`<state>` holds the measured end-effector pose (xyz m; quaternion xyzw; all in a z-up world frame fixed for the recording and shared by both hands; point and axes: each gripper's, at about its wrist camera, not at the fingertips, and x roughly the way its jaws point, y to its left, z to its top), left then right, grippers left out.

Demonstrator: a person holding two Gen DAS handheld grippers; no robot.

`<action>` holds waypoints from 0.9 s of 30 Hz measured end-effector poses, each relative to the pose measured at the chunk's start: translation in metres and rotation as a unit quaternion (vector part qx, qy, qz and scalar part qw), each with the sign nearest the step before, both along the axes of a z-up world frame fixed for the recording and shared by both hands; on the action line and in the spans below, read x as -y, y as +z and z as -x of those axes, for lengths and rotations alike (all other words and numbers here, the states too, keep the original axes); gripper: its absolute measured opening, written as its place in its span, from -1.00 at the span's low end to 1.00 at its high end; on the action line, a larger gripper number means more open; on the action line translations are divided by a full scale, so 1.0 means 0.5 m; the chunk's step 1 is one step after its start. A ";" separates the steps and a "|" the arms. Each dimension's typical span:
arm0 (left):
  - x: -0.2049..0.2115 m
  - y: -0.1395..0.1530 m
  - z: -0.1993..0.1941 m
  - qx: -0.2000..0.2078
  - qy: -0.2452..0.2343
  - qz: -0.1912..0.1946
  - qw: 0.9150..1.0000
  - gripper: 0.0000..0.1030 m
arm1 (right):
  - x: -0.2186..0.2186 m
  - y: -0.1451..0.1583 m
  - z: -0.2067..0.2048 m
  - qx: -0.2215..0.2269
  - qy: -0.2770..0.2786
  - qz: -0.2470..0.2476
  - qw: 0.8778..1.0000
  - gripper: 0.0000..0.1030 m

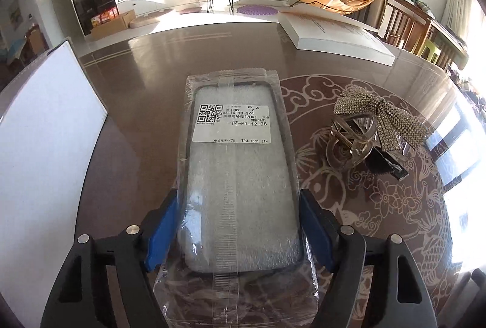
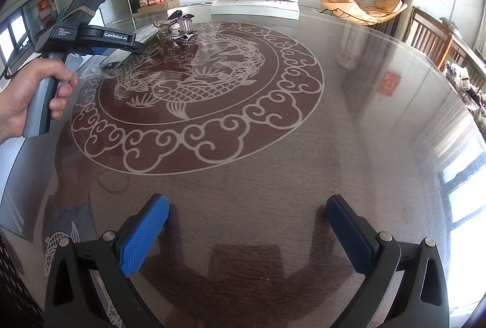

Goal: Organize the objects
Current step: 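Grasp the clear plastic sleeve with the screen protector using the left gripper, then grasp the silver rhinestone bow clip with the right gripper while the left gripper holds the sleeve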

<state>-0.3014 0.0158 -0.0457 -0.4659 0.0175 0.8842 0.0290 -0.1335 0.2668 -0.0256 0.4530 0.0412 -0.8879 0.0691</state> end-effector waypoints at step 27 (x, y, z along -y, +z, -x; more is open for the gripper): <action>0.063 -0.016 -0.298 -0.005 0.041 -0.002 0.999 1.00 | -0.001 0.002 0.001 0.000 -0.005 -0.007 1.000 1.00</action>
